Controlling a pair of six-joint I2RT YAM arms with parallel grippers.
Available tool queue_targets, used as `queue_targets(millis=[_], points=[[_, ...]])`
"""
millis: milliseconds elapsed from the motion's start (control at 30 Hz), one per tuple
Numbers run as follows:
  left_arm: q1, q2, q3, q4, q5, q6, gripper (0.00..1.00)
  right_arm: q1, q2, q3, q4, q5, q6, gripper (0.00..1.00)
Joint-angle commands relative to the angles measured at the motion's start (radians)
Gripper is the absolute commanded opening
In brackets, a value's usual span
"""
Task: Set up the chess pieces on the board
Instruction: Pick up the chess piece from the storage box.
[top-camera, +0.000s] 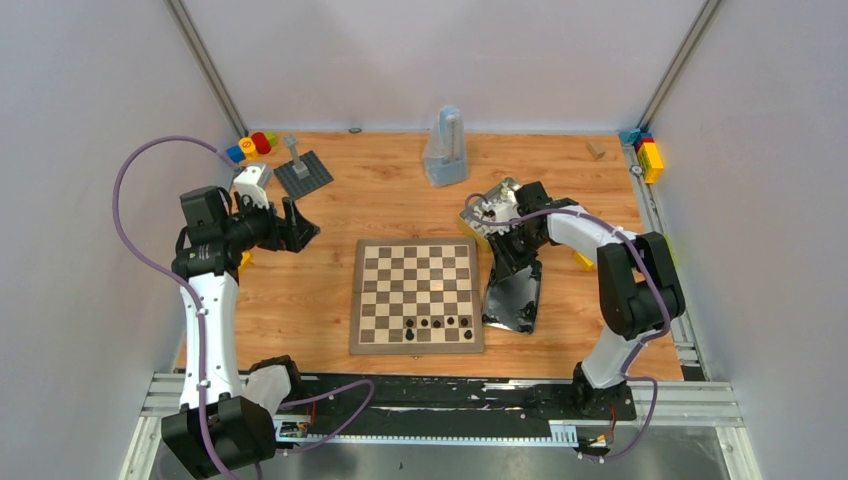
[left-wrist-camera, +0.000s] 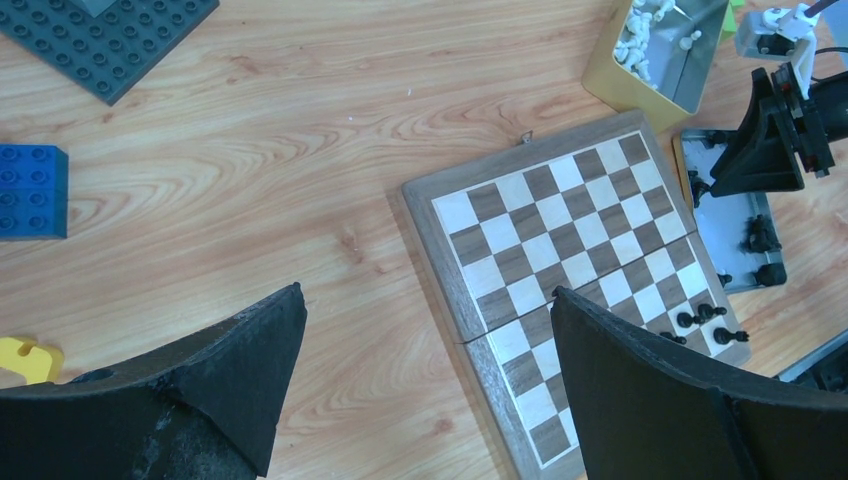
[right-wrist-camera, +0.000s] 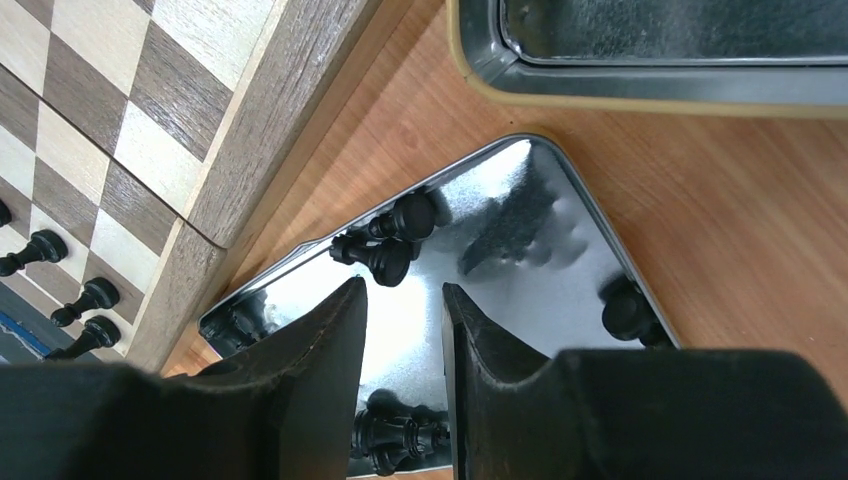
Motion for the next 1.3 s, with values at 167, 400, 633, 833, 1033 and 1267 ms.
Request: queue_targets(millis=[167,400,633,833,1033,1267], points=[[0.007,-0.019,-0.005,0.032,0.015,0.019,1.0,-0.001,0.043,0.053,0.03,-0.065,-0.013,0.35],[0.008,-0.017,-0.005,0.032,0.014,0.022,1.0,0.0,0.071,0.067,0.023,-0.082,-0.017,0.32],[0.008,-0.018,-0.005,0.033,0.012,0.024,1.0,-0.001,0.084,0.065,0.014,-0.085,-0.025,0.23],[0.008,-0.02,-0.001,0.028,0.011,0.027,1.0,-0.001,0.063,0.068,-0.003,-0.072,-0.036,0.13],[0.008,-0.021,0.004,0.028,0.018,0.035,1.0,-0.01,0.026,0.067,-0.025,-0.069,-0.045,0.05],[0.008,-0.017,0.004,0.028,0.039,0.049,1.0,-0.017,-0.005,0.052,-0.039,-0.082,-0.048,0.0]])
